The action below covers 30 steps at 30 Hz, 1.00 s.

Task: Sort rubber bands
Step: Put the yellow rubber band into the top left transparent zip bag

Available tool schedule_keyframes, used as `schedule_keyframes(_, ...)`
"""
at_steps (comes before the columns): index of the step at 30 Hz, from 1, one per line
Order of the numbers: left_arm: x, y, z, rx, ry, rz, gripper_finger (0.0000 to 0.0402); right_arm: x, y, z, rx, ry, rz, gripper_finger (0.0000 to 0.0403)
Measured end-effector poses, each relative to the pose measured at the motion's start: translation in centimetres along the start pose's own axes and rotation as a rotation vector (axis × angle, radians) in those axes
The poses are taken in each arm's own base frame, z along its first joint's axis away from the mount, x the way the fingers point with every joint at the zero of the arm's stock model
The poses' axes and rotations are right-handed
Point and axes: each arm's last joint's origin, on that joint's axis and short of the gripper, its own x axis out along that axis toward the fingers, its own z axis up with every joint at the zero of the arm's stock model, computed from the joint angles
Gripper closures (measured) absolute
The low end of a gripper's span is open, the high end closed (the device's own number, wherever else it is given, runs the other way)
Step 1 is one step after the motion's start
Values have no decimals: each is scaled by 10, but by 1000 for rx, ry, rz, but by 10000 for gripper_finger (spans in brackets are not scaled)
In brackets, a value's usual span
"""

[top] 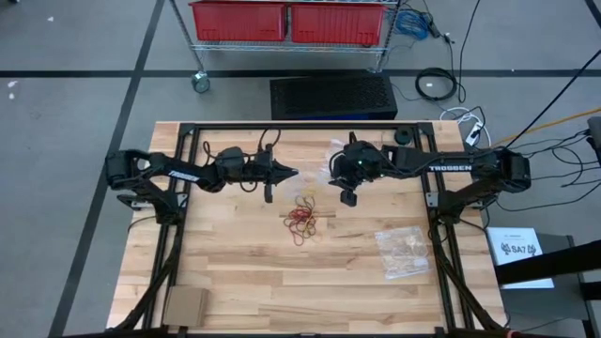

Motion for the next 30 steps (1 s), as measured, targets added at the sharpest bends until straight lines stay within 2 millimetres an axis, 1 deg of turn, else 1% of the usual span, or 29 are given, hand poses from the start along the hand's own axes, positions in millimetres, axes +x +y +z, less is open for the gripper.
schedule_keyframes(6, -1, 3, 0, 1, -1, 11, 401, -2, -1, -2, 4, 15, -5, 265)
schedule_keyframes(11, -2, 6, 1, 1, -1, 14, 401, -12, -2, -3, 24, 31, -10, 223)
schedule_keyframes(16, -3, 9, 1, 2, -2, 19, 401, -29, -1, -5, 40, 29, -12, 199)
schedule_keyframes(19, -4, 11, 1, 3, -4, 14, 401, -32, 3, -4, 31, 24, 7, 196)
schedule_keyframes(21, -4, 11, 1, 4, -5, 15, 401, -27, 10, -5, 1, 40, 39, 198)
schedule_keyframes(23, -4, 13, 2, 6, -5, 16, 401, -17, 20, -7, -37, 68, 81, 204)
schedule_keyframes(27, -8, 15, 8, 20, -26, 13, 401, 9, 35, -11, -75, 119, 123, 213)
schedule_keyframes(30, -12, 16, 17, 43, -54, 8, 401, 31, 40, -17, -91, 155, 135, 214)
